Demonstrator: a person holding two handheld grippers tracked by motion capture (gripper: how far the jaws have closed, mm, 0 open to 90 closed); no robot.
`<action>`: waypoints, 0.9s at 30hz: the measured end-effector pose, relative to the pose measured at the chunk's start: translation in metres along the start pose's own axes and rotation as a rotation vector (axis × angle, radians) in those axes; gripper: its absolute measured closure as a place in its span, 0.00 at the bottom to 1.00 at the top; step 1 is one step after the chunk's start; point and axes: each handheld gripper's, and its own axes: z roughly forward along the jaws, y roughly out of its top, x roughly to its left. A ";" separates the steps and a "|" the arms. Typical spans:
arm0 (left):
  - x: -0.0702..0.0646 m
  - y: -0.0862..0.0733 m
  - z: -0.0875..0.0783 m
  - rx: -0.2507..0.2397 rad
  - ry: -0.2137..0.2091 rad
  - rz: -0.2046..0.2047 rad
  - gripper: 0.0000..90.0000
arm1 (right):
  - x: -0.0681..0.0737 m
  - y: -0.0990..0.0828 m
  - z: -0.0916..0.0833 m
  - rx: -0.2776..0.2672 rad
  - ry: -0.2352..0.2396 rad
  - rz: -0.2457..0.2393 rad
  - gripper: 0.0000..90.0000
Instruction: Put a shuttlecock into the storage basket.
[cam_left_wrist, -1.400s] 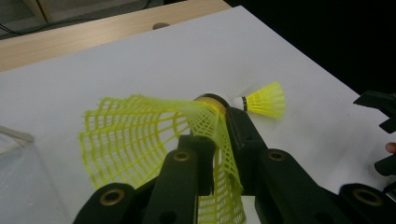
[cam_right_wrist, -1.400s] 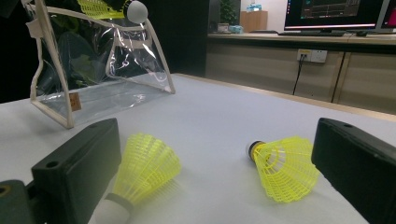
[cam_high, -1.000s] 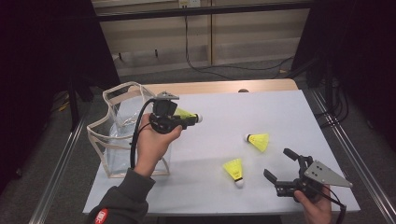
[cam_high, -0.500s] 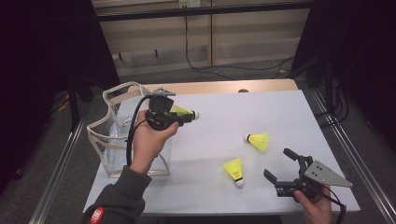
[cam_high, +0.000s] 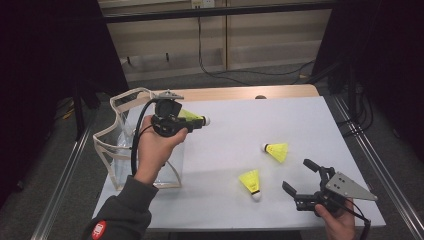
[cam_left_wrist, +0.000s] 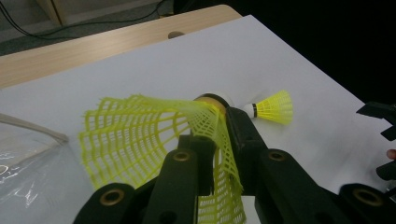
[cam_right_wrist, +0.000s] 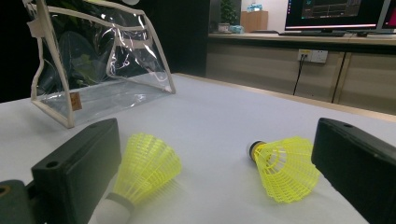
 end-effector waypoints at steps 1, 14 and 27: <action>0.000 0.000 -0.001 0.003 0.000 0.003 0.91 | 0.000 0.000 0.000 0.001 0.000 0.001 0.01; 0.007 0.004 -0.010 0.002 0.024 0.003 0.91 | 0.000 0.000 0.000 -0.002 0.001 0.001 0.01; 0.010 0.008 -0.016 0.000 0.040 0.001 0.91 | 0.000 0.000 0.000 -0.001 0.001 0.001 0.01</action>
